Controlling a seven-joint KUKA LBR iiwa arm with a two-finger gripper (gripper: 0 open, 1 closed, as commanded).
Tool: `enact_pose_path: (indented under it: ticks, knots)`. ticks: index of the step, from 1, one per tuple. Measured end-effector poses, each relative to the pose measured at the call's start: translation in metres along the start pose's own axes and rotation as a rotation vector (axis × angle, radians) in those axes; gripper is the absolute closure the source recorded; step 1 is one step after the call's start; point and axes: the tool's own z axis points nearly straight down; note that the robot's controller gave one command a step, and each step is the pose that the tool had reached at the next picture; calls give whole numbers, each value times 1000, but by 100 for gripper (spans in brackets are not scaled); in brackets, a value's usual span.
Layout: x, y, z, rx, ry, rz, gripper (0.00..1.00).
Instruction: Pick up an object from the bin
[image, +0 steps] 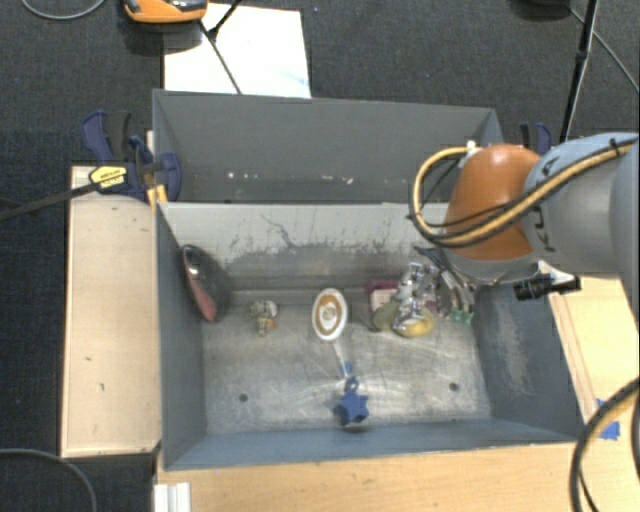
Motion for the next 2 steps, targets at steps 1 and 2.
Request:
enact_pose_path:
  ticks: [1,2]
  knots:
    - [10,1,5,2,45,-3,0]
    - [0,0,0,0,0,-1,100]
